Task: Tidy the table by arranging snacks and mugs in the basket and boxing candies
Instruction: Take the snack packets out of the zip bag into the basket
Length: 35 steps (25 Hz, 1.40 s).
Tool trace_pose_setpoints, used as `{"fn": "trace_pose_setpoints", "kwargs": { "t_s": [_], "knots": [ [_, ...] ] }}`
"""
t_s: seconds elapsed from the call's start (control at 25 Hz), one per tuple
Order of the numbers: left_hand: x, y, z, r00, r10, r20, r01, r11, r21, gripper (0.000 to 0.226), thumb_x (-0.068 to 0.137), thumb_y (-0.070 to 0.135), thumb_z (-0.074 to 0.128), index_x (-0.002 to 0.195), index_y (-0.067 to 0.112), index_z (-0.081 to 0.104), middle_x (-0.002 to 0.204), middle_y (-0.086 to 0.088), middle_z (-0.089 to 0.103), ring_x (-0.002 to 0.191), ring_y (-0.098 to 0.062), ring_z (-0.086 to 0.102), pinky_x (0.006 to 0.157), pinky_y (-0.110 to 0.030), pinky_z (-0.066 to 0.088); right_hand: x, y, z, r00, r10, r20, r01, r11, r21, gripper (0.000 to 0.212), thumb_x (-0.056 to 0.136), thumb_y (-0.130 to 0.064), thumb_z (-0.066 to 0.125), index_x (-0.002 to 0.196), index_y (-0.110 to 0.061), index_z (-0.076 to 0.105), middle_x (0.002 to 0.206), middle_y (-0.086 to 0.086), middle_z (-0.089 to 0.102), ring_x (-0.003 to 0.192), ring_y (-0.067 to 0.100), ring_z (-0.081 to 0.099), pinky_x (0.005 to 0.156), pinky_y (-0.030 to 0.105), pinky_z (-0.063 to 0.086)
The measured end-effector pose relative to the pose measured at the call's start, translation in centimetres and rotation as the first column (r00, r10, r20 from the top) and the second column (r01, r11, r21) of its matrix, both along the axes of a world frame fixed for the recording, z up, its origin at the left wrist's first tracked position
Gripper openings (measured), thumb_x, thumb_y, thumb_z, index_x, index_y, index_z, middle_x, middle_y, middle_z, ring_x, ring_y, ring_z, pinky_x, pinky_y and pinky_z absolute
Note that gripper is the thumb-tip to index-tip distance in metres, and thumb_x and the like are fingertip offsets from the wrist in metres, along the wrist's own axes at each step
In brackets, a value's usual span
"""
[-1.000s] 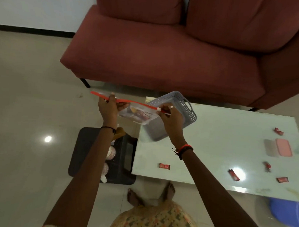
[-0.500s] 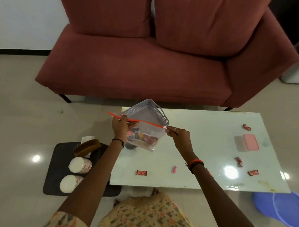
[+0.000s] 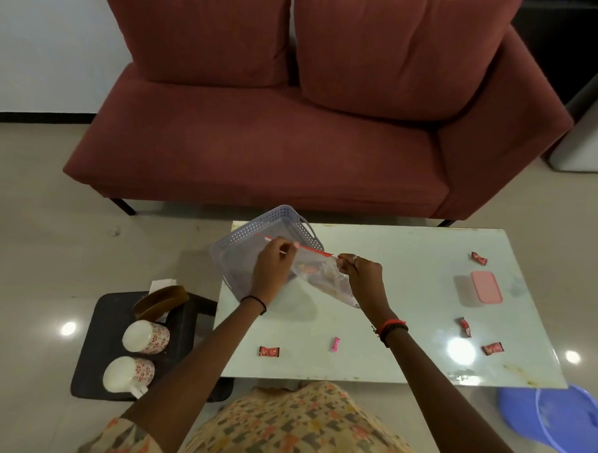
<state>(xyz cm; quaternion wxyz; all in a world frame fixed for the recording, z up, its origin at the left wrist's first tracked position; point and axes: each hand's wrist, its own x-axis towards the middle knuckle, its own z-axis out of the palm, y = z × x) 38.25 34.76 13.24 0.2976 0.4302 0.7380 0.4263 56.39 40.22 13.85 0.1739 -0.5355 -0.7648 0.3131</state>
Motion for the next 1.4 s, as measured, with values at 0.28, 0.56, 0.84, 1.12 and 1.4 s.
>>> {"fn": "trace_pose_setpoints", "kwargs": {
  "t_s": [0.28,0.56,0.84,1.12,1.4],
  "knots": [
    [5.7,1.7,0.6,0.669,-0.307,-0.677,0.391,0.92,-0.032,0.032,0.088,0.035,0.06,0.117,0.022,0.061,0.118,-0.006,0.065,0.111,-0.022,0.058,0.105,-0.046,0.038,1.8,-0.1,1.7,0.988,0.021,0.154,-0.029,0.998,0.05,0.026,0.094,-0.009,0.053,0.115,-0.003,0.066,0.108,0.014,0.072,0.096,0.027,0.068,0.083,0.022,0.046],
    [5.5,2.7,1.9,0.439,-0.312,-0.842,0.45,0.888,-0.094,0.018,0.078,0.037,0.07,0.091,0.025,0.069,0.094,0.004,0.073,0.091,-0.015,0.067,0.105,-0.057,0.033,1.9,-1.4,1.5,0.989,0.007,0.151,-0.016,0.998,0.055,0.029,0.096,-0.004,0.046,0.119,-0.006,0.065,0.112,0.012,0.071,0.098,0.025,0.067,0.087,0.025,0.048],
    [4.4,1.6,1.1,0.455,-0.394,-0.798,0.394,0.893,-0.216,0.023,0.087,0.04,0.059,0.102,0.023,0.061,0.105,0.002,0.069,0.103,-0.017,0.061,0.107,-0.06,0.027,2.0,-1.6,1.4,0.985,0.032,0.167,-0.052,0.992,0.114,0.031,0.092,-0.001,0.054,0.12,-0.007,0.064,0.116,0.013,0.07,0.1,0.027,0.068,0.092,0.027,0.051],
    [1.5,-0.7,-0.3,0.561,-0.375,-0.738,0.305,0.923,-0.236,0.025,0.091,0.04,0.049,0.106,0.022,0.058,0.106,0.001,0.067,0.102,-0.018,0.062,0.107,-0.058,0.028,4.4,0.3,0.8,0.977,-0.207,-0.055,0.211,0.975,0.073,0.023,0.091,0.003,0.053,0.108,0.002,0.07,0.105,0.019,0.062,0.092,0.032,0.064,0.081,0.038,0.058],
    [-1.1,-3.7,-1.4,0.647,-0.36,-0.672,0.218,0.932,-0.29,0.024,0.091,0.038,0.049,0.105,0.02,0.057,0.105,0.002,0.066,0.102,-0.017,0.06,0.108,-0.053,0.027,5.2,1.4,0.6,0.819,-0.465,-0.335,0.389,0.88,-0.272,0.025,0.096,0.003,0.043,0.105,0.007,0.066,0.099,0.025,0.068,0.086,0.037,0.067,0.088,0.045,0.056]
  ]
}}
